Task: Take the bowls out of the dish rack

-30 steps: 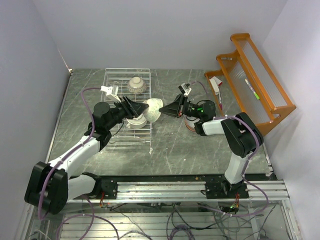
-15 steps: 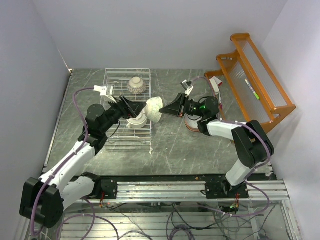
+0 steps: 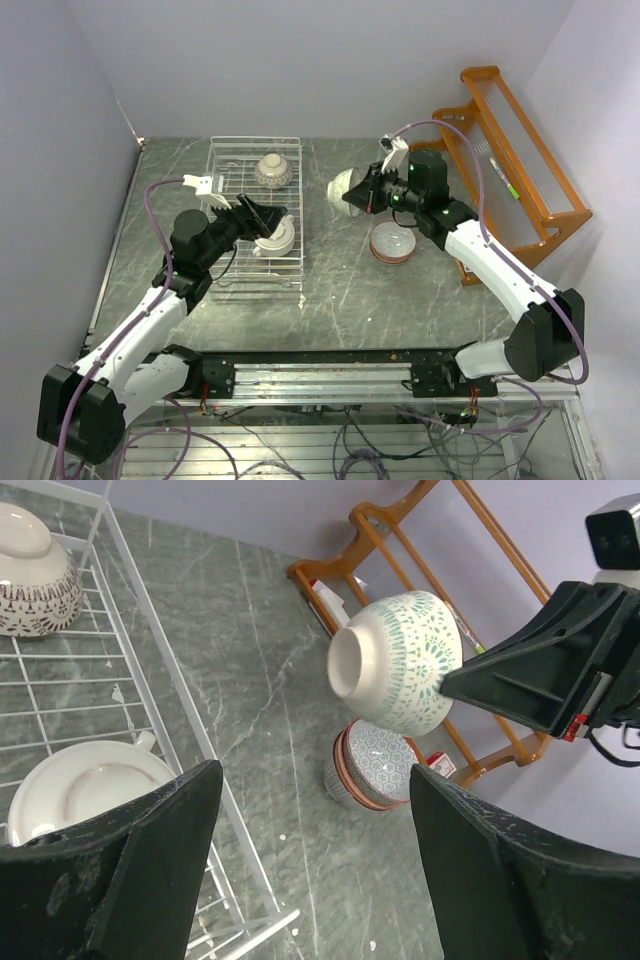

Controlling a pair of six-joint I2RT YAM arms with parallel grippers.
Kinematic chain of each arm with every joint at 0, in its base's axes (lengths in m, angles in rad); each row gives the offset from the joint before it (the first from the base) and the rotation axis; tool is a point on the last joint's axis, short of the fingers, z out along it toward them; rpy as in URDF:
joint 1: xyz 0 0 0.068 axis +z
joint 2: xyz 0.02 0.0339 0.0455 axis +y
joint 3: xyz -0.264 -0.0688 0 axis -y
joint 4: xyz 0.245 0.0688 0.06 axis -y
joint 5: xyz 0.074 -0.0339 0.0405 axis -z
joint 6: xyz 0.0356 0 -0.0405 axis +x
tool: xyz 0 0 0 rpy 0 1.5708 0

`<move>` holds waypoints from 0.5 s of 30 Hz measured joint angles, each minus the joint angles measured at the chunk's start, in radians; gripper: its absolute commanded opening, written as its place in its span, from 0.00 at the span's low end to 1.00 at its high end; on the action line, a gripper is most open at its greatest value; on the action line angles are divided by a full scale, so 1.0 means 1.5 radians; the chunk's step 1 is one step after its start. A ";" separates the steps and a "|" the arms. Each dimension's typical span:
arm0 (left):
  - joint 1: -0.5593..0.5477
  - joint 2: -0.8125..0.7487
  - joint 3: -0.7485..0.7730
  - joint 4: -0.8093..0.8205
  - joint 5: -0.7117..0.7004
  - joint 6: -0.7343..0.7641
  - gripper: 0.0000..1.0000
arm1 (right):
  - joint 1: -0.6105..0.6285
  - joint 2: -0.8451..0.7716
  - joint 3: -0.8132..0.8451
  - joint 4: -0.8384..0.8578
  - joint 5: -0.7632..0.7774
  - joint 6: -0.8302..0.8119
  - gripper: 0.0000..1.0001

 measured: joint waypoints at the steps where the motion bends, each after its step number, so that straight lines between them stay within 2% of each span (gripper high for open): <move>1: 0.000 0.003 0.000 0.000 0.000 0.000 0.85 | 0.000 -0.004 0.016 -0.045 0.030 -0.026 0.00; 8: 0.001 0.022 0.000 0.000 0.001 0.000 0.86 | 0.000 -0.009 0.068 -0.275 0.218 -0.132 0.00; 15: 0.001 0.025 0.000 0.001 0.002 0.000 0.85 | 0.005 0.004 0.109 -0.408 0.337 -0.186 0.00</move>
